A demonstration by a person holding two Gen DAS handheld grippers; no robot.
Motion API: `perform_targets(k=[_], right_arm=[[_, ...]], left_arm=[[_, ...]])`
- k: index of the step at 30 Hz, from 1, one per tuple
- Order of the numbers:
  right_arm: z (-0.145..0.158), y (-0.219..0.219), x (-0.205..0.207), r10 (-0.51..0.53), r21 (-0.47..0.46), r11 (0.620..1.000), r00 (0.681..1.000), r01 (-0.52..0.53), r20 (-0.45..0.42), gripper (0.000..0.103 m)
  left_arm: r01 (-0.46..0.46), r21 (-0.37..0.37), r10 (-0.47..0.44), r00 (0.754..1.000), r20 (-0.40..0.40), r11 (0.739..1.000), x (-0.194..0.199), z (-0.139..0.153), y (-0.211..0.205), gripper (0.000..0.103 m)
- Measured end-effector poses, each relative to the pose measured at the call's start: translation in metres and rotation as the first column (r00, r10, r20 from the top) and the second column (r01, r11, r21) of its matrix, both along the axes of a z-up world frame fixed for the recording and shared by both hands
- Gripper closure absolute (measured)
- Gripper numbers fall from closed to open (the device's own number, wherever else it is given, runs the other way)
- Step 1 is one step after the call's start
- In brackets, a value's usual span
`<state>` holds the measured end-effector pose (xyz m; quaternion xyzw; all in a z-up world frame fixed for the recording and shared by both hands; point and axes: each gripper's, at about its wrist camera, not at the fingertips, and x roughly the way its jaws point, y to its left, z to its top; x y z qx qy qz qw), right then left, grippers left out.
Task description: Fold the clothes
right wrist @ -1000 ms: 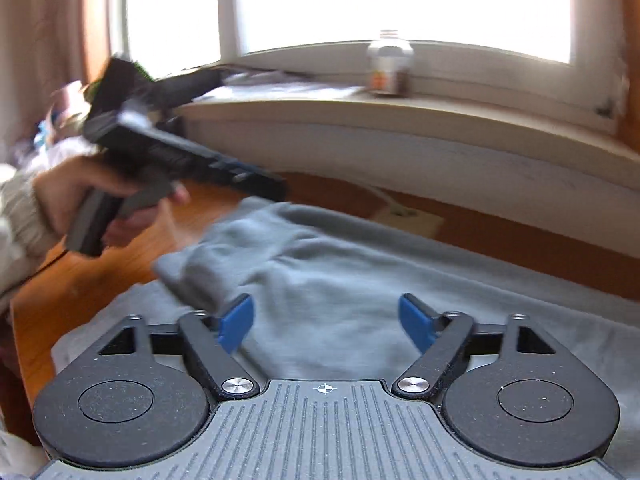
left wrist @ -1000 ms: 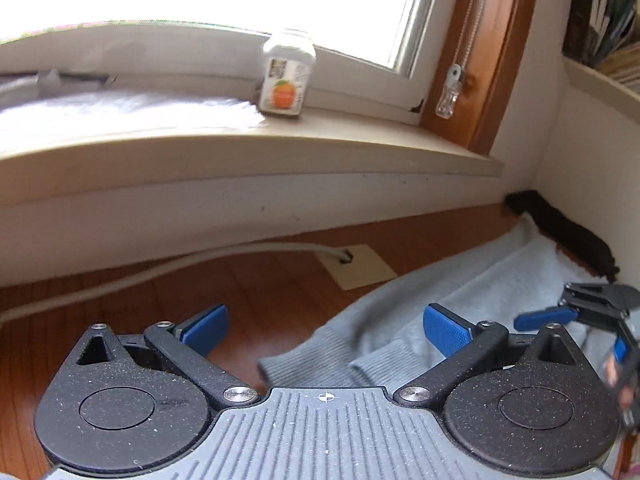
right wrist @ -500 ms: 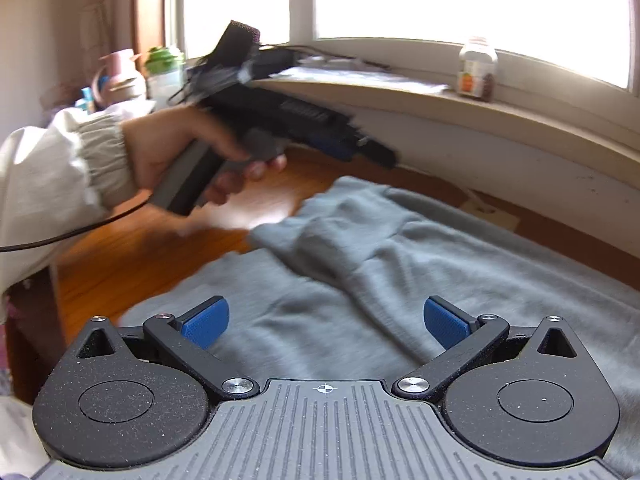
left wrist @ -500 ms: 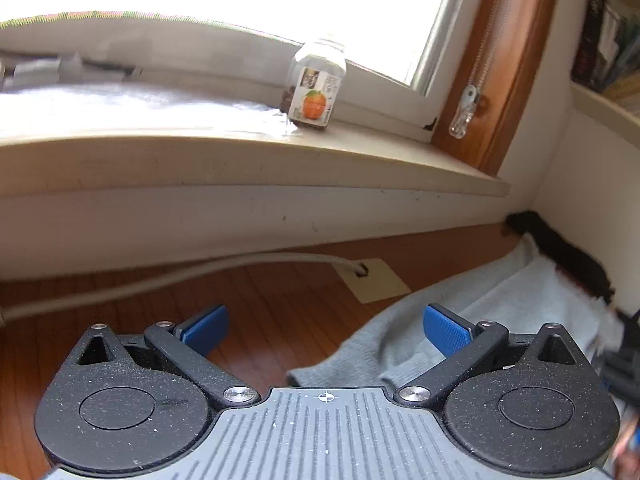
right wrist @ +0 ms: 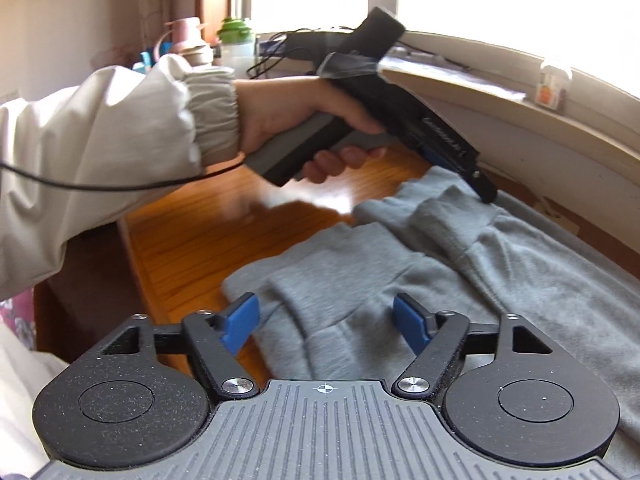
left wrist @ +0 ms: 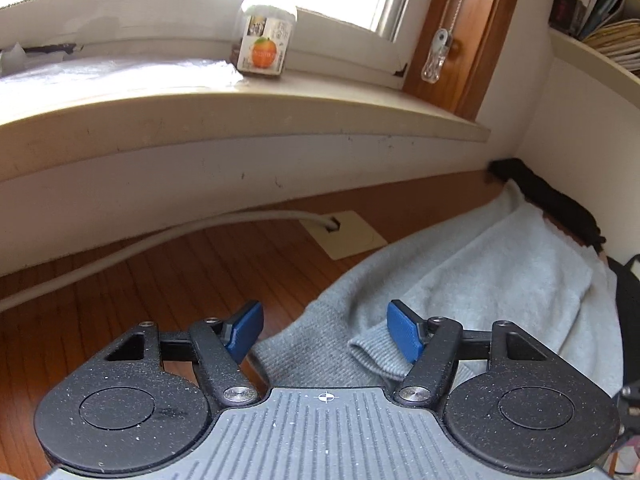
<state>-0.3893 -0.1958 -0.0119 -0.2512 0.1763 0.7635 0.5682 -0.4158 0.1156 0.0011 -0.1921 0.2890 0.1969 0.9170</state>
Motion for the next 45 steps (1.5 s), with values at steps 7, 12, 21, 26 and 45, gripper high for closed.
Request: perform_targets(k=[7, 12, 21, 26, 45], right_arm=[[-0.004, -0.005, -0.008, 0.021, 0.020, 1.000, 0.997, -0.023, 0.071, 0.033], [-0.005, -0.004, -0.004, 0.001, 0.058, 0.998, 0.996, -0.006, 0.086, 0.051], [-0.008, -0.001, 0.000, -0.012, 0.100, 0.995, 0.990, -0.002, 0.140, 0.059], [-0.012, 0.007, -0.002, -0.028, 0.126, 0.992, 0.986, 0.007, 0.163, 0.072], [0.044, -0.017, 0.091, -0.081, 0.372, 0.927, 0.991, 0.037, 0.104, 0.076]], left_arm=[[0.011, 0.015, -0.011, 1.000, -0.023, 1.000, -0.001, -0.004, -0.006, 0.030], [-0.006, 0.046, 0.009, 0.998, -0.066, 0.999, 0.003, -0.002, -0.014, 0.032], [-0.003, 0.088, 0.015, 0.992, -0.128, 0.996, 0.010, 0.002, -0.032, 0.054], [0.007, 0.104, 0.006, 0.992, -0.127, 0.995, 0.008, 0.003, -0.043, 0.074], [0.054, 0.354, -0.039, 0.998, -0.049, 0.934, 0.081, 0.117, -0.094, 0.081]])
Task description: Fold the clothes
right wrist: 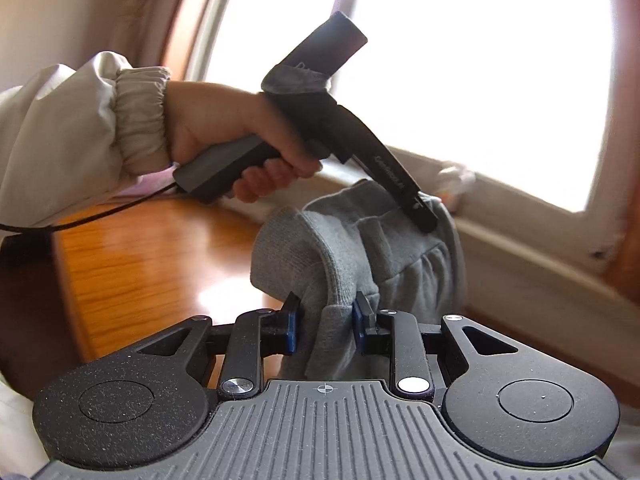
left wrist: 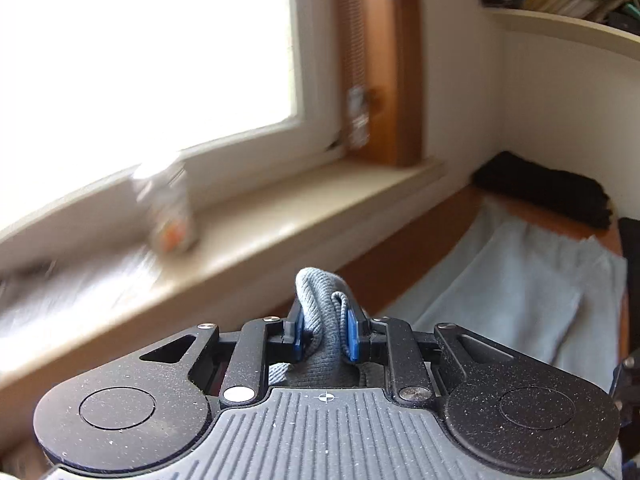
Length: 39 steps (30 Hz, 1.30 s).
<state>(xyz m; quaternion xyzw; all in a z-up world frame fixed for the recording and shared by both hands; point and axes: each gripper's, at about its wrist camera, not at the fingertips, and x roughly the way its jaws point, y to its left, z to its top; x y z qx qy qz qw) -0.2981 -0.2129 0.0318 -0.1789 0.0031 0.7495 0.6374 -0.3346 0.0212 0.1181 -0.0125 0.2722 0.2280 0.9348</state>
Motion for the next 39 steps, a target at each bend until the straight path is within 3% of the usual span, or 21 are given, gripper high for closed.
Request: perform_targets(k=[5, 10, 16, 20, 22, 24, 27, 31, 33, 35, 39], right_arm=[[0.021, -0.036, 0.073, -0.152, 0.072, 0.986, 0.988, 0.152, -0.004, 0.076], [0.022, -0.076, 0.159, -0.333, 0.096, 0.937, 0.942, 0.335, -0.032, 0.076], [-0.002, -0.109, 0.254, -0.510, 0.029, 0.857, 0.855, 0.514, -0.097, 0.076], [-0.034, -0.114, 0.313, -0.589, -0.091, 0.807, 0.786, 0.583, -0.189, 0.068], [-0.049, -0.119, 0.330, -0.628, -0.117, 0.776, 0.747, 0.619, -0.217, 0.066], [-0.059, -0.125, 0.343, -0.656, -0.132, 0.752, 0.712, 0.646, -0.249, 0.058], [-0.069, -0.128, 0.359, -0.659, -0.162, 0.744, 0.673, 0.648, -0.336, 0.049], [-0.077, -0.121, 0.347, -0.673, -0.169, 0.730, 0.655, 0.662, -0.344, 0.041], [-0.075, -0.120, 0.342, -0.690, -0.175, 0.715, 0.642, 0.677, -0.333, 0.047], [-0.076, -0.127, 0.343, -0.725, -0.176, 0.680, 0.617, 0.712, -0.306, 0.073], [-0.076, -0.143, 0.348, -0.770, -0.199, 0.619, 0.535, 0.760, -0.348, 0.068]], left_arm=[[0.087, 0.043, -0.087, 0.996, 0.007, 0.995, 0.092, 0.031, -0.028, 0.081], [0.189, 0.052, -0.189, 0.982, -0.016, 0.980, 0.202, 0.038, -0.061, 0.082], [0.276, 0.010, -0.275, 0.959, -0.066, 0.961, 0.332, 0.013, -0.095, 0.081], [0.267, -0.044, -0.270, 0.957, -0.108, 0.963, 0.398, -0.021, -0.104, 0.073], [0.267, -0.068, -0.273, 0.958, -0.092, 0.961, 0.406, -0.028, -0.104, 0.060], [0.265, -0.088, -0.272, 0.959, -0.077, 0.960, 0.409, -0.033, -0.102, 0.059], [0.254, -0.096, -0.260, 0.963, -0.066, 0.963, 0.401, -0.036, -0.090, 0.055], [0.244, -0.122, -0.249, 0.968, -0.026, 0.962, 0.373, -0.042, -0.066, 0.053], [0.243, -0.129, -0.247, 0.969, -0.014, 0.961, 0.356, -0.047, -0.058, 0.053], [0.244, -0.135, -0.246, 0.969, -0.001, 0.960, 0.338, -0.053, -0.051, 0.053], [0.249, -0.158, -0.244, 0.968, 0.049, 0.956, 0.301, -0.062, -0.026, 0.048]])
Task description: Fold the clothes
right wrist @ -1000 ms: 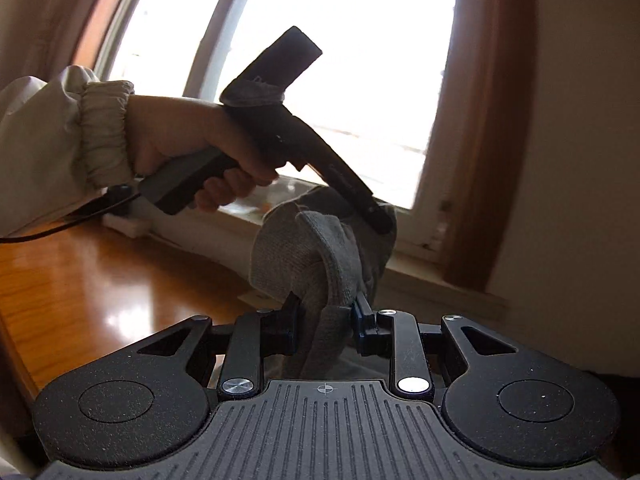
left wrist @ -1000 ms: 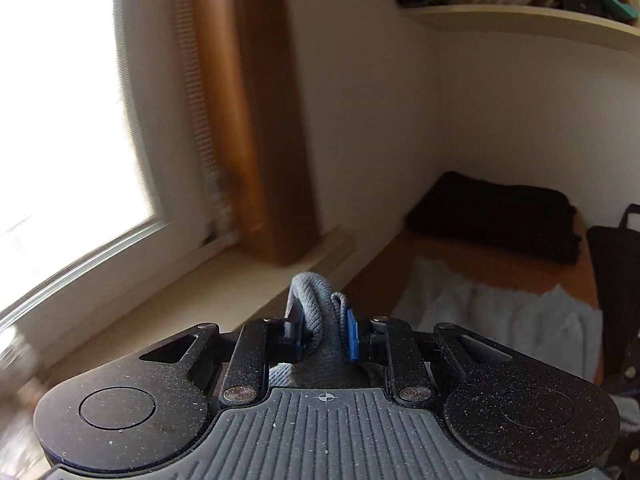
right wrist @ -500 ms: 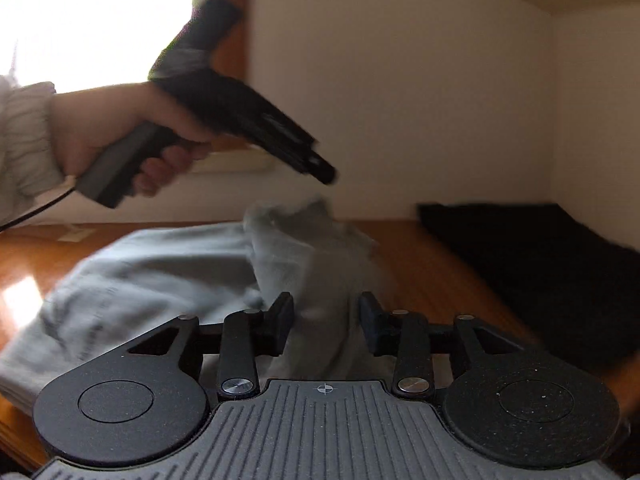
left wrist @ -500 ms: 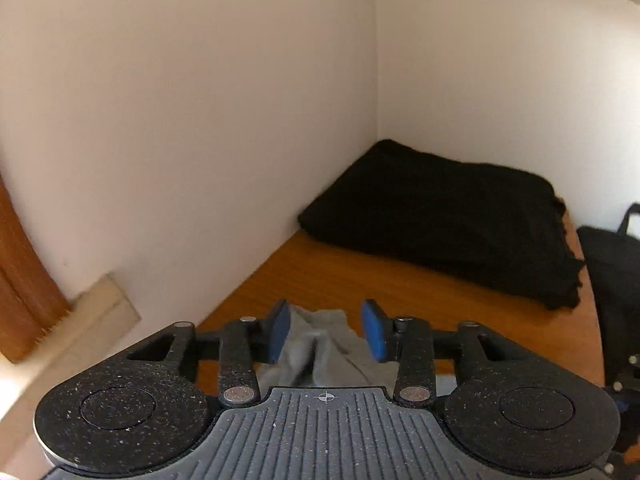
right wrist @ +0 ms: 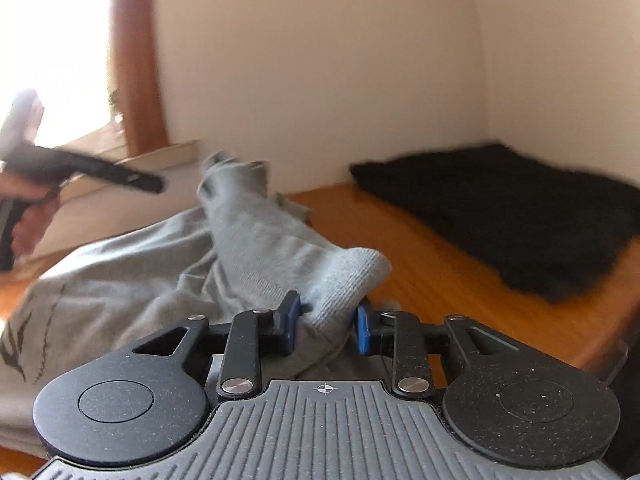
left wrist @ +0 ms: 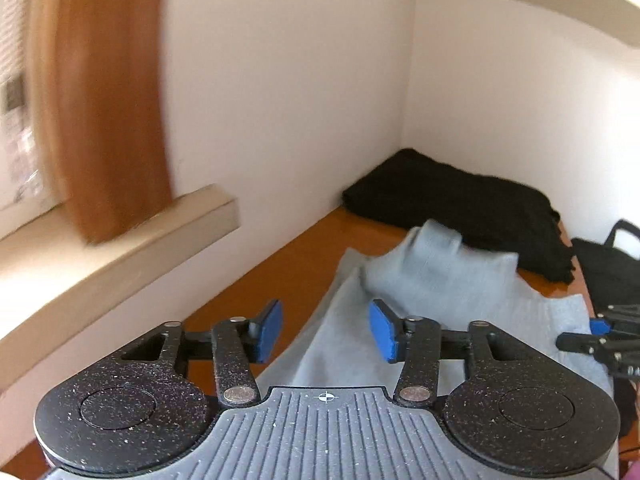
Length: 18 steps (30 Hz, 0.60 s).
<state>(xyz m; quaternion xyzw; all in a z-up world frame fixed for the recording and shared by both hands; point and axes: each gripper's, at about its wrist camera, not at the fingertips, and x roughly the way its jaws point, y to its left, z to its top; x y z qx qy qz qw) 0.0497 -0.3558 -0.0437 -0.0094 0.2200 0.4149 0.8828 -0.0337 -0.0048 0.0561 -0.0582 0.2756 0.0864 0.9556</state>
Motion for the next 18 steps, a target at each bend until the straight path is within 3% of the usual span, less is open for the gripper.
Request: perform_targets(k=[1, 4, 6, 11, 16, 18], right_arm=[[0.001, -0.001, 0.000, -0.018, 0.006, 1.000, 1.000, 0.018, -0.009, 0.067], [0.014, 0.005, -0.010, -0.074, -0.022, 0.997, 0.994, 0.076, 0.076, 0.063], [0.029, 0.008, -0.014, -0.103, -0.015, 0.994, 0.988, 0.105, 0.112, 0.055], [0.053, 0.053, -0.012, 0.010, -0.069, 0.998, 0.990, 0.000, 0.144, 0.052], [0.056, 0.131, 0.021, 0.108, -0.196, 0.976, 0.993, -0.097, 0.043, 0.049], [0.053, 0.160, 0.036, 0.126, -0.260, 0.958, 0.992, -0.121, 0.000, 0.040]], left_arm=[[0.000, -0.008, 0.000, 1.000, 0.007, 1.000, -0.006, -0.002, 0.005, 0.048], [0.015, -0.021, -0.015, 1.000, 0.013, 1.000, -0.019, -0.010, 0.016, 0.048], [0.034, -0.033, -0.033, 0.999, 0.018, 0.999, -0.026, -0.018, 0.016, 0.048], [0.083, -0.035, -0.082, 0.996, 0.026, 0.996, -0.046, -0.029, 0.018, 0.045], [0.099, -0.050, -0.098, 0.995, 0.018, 0.994, -0.066, -0.039, 0.027, 0.045], [0.097, -0.061, -0.097, 0.995, 0.005, 0.993, -0.068, -0.042, 0.032, 0.045]])
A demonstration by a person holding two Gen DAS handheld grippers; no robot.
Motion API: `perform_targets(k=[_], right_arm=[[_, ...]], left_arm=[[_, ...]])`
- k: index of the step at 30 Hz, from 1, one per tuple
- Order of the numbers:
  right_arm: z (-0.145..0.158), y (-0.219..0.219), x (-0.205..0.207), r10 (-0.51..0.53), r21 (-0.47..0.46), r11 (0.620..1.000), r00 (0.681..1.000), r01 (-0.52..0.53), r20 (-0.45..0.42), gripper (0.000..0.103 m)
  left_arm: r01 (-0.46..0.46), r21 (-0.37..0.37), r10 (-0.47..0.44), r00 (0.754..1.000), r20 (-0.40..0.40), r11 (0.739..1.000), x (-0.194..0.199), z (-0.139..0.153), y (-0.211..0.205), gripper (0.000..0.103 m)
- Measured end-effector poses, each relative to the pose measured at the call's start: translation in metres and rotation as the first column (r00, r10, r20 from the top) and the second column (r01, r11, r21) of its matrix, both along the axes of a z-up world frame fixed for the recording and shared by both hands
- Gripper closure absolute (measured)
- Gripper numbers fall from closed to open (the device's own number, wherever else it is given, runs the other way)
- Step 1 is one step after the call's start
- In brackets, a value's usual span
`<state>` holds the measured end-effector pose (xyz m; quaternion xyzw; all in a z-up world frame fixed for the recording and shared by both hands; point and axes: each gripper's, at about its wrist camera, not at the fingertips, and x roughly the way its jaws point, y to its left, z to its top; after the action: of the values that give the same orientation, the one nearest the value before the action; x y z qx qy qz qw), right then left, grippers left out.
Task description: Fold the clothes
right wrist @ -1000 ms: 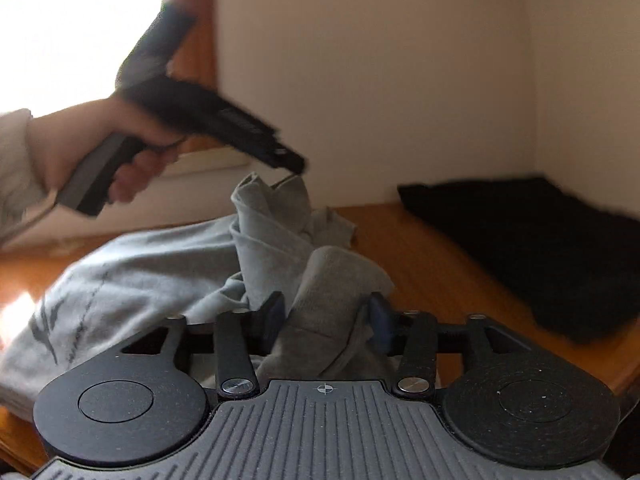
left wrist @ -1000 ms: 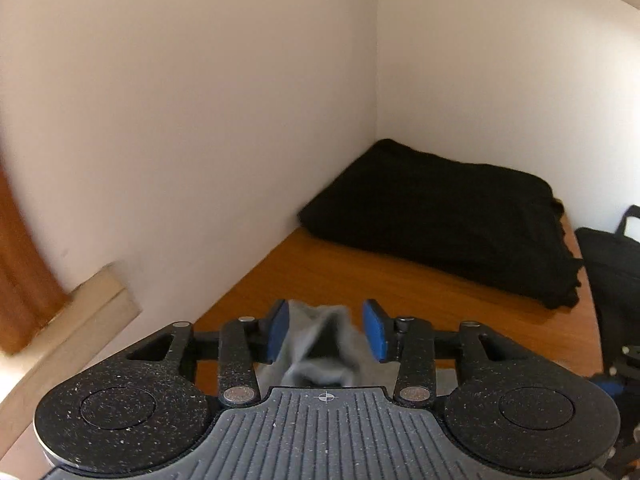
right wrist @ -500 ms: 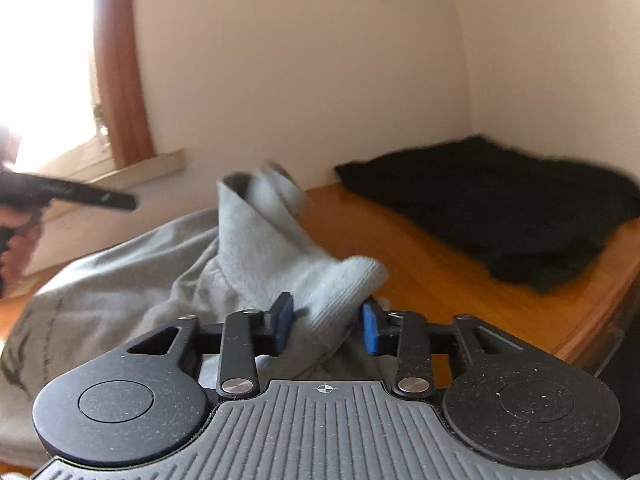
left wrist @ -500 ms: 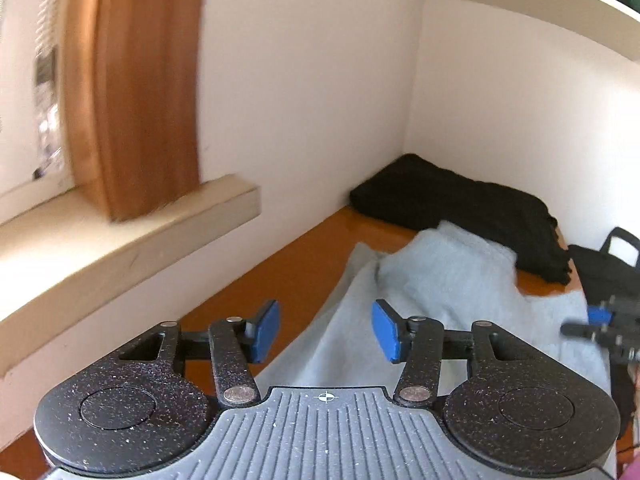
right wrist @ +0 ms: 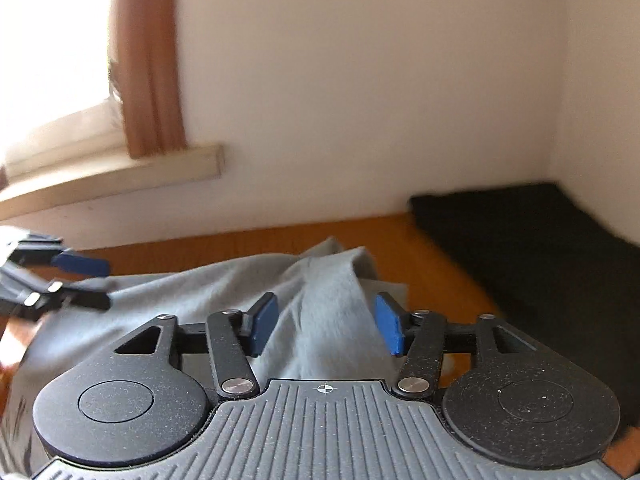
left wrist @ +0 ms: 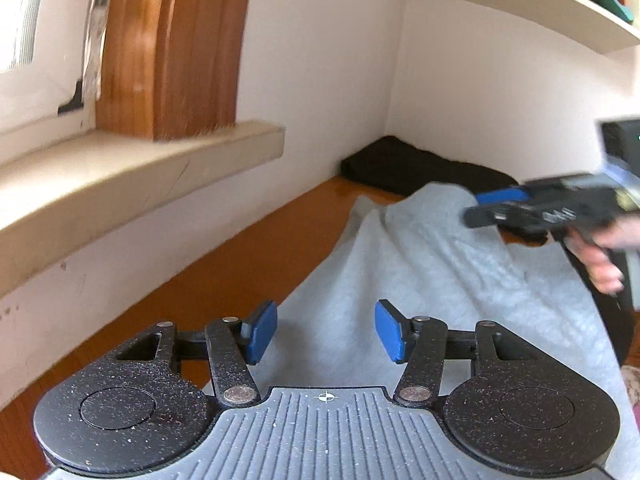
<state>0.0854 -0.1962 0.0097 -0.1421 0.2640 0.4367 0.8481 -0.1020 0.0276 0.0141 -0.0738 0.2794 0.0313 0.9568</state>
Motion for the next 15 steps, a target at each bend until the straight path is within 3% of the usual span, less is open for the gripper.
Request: perform_targets(k=[2, 4, 5, 8, 12, 15], right_arm=[[-0.004, 0.017, 0.009, -0.001, -0.054, 0.999, 1.000, 0.002, 0.017, 0.042], [-0.007, 0.026, 0.017, -0.015, -0.094, 0.995, 0.999, 0.020, 0.050, 0.082], [-0.007, 0.027, 0.020, -0.030, -0.103, 0.994, 0.997, 0.038, 0.075, 0.097], [-0.008, 0.023, 0.035, -0.094, -0.088, 0.991, 0.992, 0.101, 0.080, 0.095], [-0.006, -0.005, 0.036, -0.176, -0.053, 0.982, 0.981, 0.180, 0.080, 0.070], [-0.004, -0.044, 0.014, -0.186, -0.014, 0.982, 0.980, 0.187, 0.072, 0.070]], left_arm=[[-0.005, -0.004, 0.005, 1.000, -0.001, 1.000, -0.005, 0.000, 0.003, 0.045], [0.000, -0.003, 0.000, 1.000, -0.001, 1.000, -0.007, 0.001, 0.005, 0.045], [-0.001, -0.004, 0.001, 1.000, 0.000, 1.000, -0.008, 0.002, 0.007, 0.045], [-0.019, -0.033, 0.019, 1.000, 0.004, 0.999, -0.012, 0.001, 0.016, 0.045], [-0.035, -0.050, 0.035, 0.999, -0.004, 0.998, -0.014, -0.002, 0.024, 0.045], [-0.035, -0.051, 0.035, 0.999, -0.004, 0.998, -0.014, -0.003, 0.024, 0.045]])
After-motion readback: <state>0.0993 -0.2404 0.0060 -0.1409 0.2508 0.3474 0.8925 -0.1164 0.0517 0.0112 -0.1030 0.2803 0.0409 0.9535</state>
